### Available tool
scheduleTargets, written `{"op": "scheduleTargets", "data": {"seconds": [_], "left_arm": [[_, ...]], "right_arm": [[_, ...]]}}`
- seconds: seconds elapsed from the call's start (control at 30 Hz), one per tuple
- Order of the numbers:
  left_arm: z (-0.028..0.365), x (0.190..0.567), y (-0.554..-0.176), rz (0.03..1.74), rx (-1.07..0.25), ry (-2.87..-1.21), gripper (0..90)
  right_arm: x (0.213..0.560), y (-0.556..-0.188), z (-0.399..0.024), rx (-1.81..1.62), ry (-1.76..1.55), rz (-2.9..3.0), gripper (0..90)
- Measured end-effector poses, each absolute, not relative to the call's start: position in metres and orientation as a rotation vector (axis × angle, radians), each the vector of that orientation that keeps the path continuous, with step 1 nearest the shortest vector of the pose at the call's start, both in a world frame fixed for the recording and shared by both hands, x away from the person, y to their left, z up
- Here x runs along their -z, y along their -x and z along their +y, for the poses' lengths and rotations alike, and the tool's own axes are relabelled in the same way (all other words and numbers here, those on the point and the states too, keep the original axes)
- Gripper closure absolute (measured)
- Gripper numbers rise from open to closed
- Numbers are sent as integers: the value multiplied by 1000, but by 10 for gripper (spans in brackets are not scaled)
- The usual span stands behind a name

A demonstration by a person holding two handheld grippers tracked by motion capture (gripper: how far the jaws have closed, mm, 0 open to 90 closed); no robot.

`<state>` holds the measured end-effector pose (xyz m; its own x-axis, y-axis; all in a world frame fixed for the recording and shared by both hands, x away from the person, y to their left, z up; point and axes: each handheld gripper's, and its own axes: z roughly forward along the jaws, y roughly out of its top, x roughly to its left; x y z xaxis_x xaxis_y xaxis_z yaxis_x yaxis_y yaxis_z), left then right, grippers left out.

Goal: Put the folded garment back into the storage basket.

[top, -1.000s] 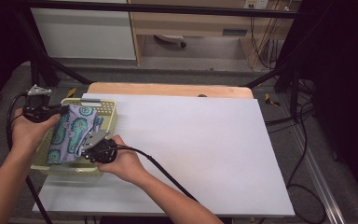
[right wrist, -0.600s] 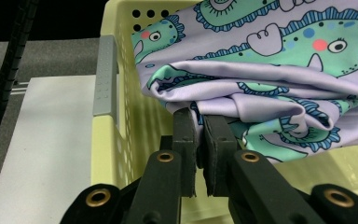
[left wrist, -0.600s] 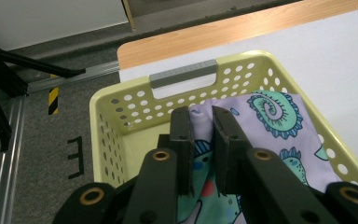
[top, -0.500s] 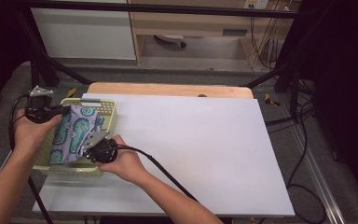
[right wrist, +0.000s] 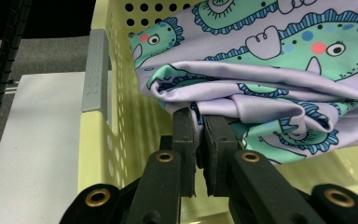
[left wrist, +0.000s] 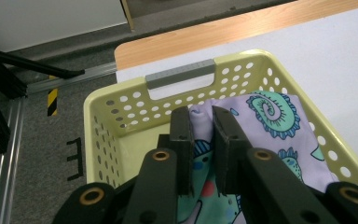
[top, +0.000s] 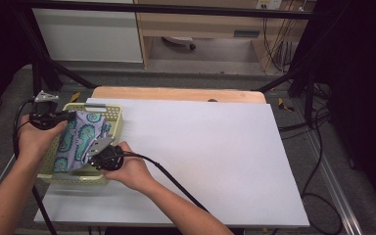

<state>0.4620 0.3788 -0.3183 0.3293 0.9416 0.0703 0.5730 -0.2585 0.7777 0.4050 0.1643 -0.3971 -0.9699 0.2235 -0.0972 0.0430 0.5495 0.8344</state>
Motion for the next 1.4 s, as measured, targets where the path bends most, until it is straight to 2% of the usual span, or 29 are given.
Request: {"op": "scheduleTargets", "data": {"seconds": [0.53, 0.6, 0.67, 0.77, 1.03, 1.23, 1.4], "left_arm": [[374, 326, -473, 1316, -724, -1935, 790], [373, 331, -474, 1316, -720, -1912, 744], [372, 333, -473, 1340, -728, -1877, 628], [370, 333, -467, 1372, -707, -1816, 477], [348, 323, -442, 1320, -750, -1783, 259], [331, 314, -421, 1293, -766, -1757, 168], [319, 314, -402, 1254, -758, -1745, 142]], "right_arm": [[395, -412, 161, -1368, -267, 2585, 837], [395, -412, 160, -1357, -285, 2597, 732], [394, -411, 158, -1342, -318, 2610, 571], [387, -406, 149, -1350, -327, 2605, 486], [366, -396, 107, -1360, -375, 2536, 236], [358, -397, 74, -1342, -470, 2494, 94], [355, -400, 53, -1320, -533, 2451, 48]]}}
